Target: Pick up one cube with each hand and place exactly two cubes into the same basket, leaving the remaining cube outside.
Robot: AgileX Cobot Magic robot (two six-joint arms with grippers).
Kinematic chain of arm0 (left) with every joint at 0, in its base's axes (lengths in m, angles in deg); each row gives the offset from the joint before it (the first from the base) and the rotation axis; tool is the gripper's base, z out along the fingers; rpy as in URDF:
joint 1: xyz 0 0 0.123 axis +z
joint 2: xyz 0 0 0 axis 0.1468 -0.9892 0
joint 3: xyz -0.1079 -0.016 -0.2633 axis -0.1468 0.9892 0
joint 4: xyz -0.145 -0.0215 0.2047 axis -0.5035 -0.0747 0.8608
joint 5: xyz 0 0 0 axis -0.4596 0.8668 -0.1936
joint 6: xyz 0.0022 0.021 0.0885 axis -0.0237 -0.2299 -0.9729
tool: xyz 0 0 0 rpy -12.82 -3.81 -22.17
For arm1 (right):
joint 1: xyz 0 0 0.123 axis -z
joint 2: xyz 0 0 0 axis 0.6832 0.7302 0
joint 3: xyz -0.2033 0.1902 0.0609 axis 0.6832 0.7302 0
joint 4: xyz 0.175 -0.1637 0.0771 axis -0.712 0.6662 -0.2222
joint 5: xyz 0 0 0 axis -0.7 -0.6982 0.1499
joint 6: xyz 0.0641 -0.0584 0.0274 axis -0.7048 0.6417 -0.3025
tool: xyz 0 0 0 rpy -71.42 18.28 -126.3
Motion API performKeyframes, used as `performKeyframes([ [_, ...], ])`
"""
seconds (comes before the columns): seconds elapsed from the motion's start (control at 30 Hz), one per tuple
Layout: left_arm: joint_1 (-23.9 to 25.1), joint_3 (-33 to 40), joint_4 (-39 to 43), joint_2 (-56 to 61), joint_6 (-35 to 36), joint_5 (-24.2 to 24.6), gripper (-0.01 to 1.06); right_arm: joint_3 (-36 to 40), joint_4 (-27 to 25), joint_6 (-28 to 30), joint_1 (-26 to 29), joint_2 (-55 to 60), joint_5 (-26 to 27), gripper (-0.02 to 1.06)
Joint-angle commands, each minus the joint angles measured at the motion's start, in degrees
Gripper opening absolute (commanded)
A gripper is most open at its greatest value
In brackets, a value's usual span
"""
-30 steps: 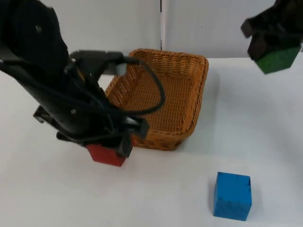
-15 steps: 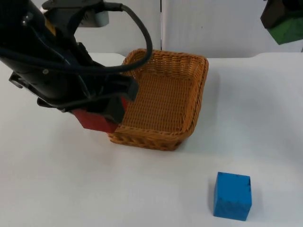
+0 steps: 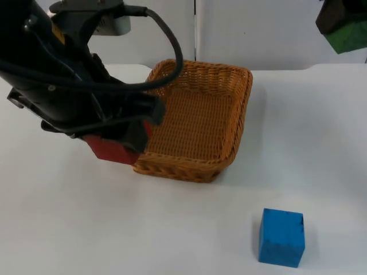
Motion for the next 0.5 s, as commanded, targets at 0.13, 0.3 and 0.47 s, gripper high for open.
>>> performKeyframes([
  [0.13, -0.3, -0.1, -0.1, 0.6, 0.5, 0.2, 0.00, -0.2, 0.1, 1.9, -0.3, -0.9, 0.3, 0.00],
  [0.3, -0.3, -0.1, 0.0, 0.6, -0.2, 0.4, 0.00, -0.2, 0.0, 2.5, -0.3, -0.9, 0.1, 0.00],
  [0.47, -0.3, -0.8, 0.0, 0.5, -1.5, 0.2, 0.00, -0.2, -0.2, 2.9, -0.3, -0.9, 0.3, 0.00],
])
